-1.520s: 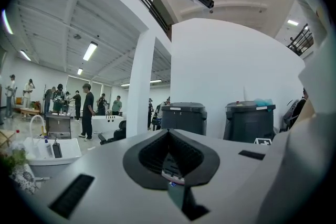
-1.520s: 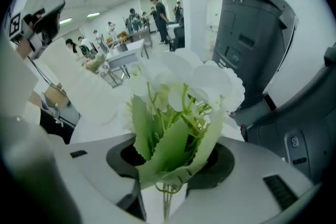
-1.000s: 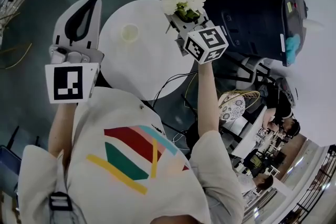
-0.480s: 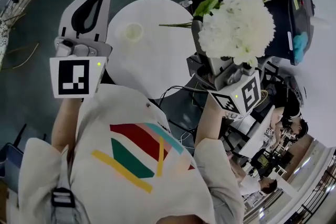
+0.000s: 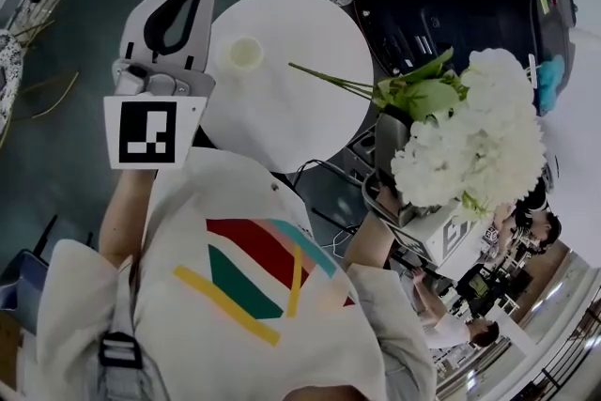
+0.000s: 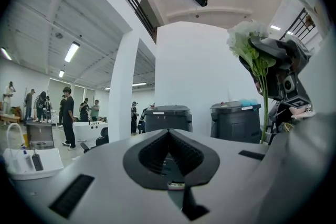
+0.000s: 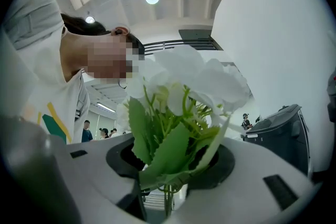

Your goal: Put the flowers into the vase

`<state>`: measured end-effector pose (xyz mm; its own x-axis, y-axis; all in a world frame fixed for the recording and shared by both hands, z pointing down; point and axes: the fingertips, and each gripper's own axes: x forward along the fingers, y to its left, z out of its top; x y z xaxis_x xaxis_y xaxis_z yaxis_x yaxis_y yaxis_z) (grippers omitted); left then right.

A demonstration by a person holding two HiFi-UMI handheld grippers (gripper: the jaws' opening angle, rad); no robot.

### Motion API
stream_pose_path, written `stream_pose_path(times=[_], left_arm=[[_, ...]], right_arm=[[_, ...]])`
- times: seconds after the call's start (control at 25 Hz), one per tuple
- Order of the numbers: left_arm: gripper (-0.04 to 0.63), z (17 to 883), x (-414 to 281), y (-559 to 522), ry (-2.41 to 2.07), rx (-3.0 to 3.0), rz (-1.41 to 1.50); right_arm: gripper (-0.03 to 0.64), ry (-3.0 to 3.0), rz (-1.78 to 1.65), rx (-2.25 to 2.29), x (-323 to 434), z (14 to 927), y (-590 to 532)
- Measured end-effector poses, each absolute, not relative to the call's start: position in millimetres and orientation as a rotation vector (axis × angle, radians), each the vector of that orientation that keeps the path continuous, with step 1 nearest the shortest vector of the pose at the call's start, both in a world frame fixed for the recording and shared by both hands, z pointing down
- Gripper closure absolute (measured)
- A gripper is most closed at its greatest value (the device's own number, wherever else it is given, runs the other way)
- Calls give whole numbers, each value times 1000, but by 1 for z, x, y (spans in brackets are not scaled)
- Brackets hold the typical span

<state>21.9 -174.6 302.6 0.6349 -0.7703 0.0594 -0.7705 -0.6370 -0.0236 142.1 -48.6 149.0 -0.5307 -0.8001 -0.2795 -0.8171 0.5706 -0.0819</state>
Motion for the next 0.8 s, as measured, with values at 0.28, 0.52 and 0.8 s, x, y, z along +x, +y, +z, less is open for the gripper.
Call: stream_pose_path(times=[0.28, 0.52, 0.8], left_arm=[[591, 311, 14, -178, -1369, 2808, 122], [591, 331, -12, -178, -1435, 2735, 175], [591, 339, -43, -185, -1530, 2662, 206]], right_arm=[[399, 2568, 31, -1284, 122, 169, -60], [399, 2676, 7, -1231, 87, 208, -75], [399, 2766, -129, -1316, 55, 307, -110]])
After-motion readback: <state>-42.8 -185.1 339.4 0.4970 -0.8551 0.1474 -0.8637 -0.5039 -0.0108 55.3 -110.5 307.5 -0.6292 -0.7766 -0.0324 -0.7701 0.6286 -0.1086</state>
